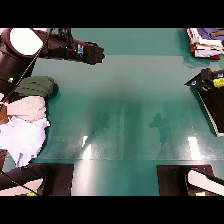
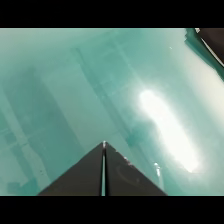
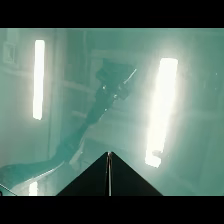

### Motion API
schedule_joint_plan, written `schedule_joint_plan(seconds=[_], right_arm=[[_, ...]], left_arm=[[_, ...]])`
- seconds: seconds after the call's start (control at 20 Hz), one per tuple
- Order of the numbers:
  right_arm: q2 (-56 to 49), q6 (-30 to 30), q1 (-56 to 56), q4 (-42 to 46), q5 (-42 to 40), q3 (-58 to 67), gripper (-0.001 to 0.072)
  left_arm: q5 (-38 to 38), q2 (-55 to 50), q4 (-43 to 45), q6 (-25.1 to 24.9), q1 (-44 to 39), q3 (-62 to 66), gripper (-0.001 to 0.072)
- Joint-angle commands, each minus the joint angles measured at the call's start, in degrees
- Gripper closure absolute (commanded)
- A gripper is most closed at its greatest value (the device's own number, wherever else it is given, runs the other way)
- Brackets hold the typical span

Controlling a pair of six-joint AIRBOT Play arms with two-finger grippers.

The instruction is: Fold the shirts.

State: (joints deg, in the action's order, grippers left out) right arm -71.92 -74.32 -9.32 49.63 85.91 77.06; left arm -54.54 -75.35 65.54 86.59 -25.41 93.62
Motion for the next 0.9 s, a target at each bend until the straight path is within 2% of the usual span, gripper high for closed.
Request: schedule_joint_plan(seconds=[0.0, 0.6, 0.7, 0.85], right_arm=[[0.04, 0.02, 0.15, -0.02, -0.02, -0.02, 0.0692], [0.04, 0.02, 0.15, 0.0, 0.09, -0.02, 0.0692], [0.04, 0.02, 0.15, -0.02, 0.15, -0.02, 0.0692], [0.04, 0.0, 0.15, -0.07, 0.35, -0.02, 0.0692]], left_arm=[[0.13, 0.0, 0.0, 0.0, -0.02, 0.0, 0.0677], [1.77, -0.09, 0.26, -0.11, -0.02, 0.0, 0.0677], [1.22, 0.2, 4.9, -1.99, 1.05, 0.02, 0.0676], [-9.6, 0.24, 19.89, 2.82, 7.98, 0.11, 0.0672]])
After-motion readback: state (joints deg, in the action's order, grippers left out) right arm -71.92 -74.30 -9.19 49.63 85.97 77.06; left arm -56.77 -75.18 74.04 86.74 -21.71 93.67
